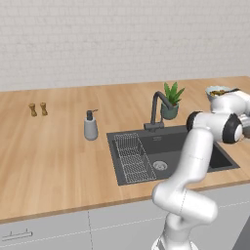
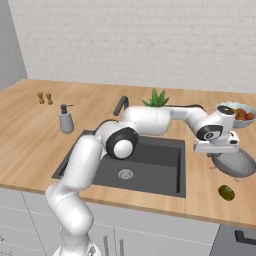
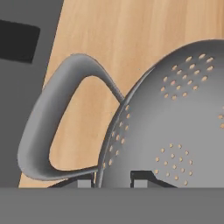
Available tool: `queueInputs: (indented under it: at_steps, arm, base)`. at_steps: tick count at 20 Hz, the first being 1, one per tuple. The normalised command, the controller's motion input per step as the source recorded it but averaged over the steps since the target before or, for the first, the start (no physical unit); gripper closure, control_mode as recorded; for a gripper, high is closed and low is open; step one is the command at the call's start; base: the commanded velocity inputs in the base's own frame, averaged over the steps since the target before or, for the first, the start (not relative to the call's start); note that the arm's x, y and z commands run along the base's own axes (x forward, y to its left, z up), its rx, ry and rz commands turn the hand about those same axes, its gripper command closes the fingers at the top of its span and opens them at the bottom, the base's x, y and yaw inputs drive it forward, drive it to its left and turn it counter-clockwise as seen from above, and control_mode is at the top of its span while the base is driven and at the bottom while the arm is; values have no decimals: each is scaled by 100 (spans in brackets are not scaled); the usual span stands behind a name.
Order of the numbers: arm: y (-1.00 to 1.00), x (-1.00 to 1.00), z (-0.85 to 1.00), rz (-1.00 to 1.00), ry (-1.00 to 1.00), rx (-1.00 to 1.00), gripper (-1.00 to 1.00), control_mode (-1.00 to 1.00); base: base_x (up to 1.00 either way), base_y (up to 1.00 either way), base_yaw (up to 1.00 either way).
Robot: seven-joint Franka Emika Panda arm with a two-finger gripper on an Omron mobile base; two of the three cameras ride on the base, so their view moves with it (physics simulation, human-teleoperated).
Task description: Put the colander in the sink, put the kiwi in the colander, and turn on the sink faucet and pour water over the colander.
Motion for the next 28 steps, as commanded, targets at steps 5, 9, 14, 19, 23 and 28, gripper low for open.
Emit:
queueInputs:
  at_steps: [5,9,14,19,23,28]
  arm:
    - [67,-6,14,25,-3,-1,100,-100]
    - [68,-20,9,30,-10,-5,100,-100]
    - [65,-23,5,36,-5,-3,100,-100]
    - [63,-33,0,35,-12,-10,100,-100]
    - [58,0,0,29,0,-9,100,-100]
    - [42,-2,0,24,0,-8,100,-100]
  base:
    - [0,0,0]
    - [0,0,0]
    - [0,0,0]
    - [0,0,0]
    - [0,0,0]
    - [0,0,0]
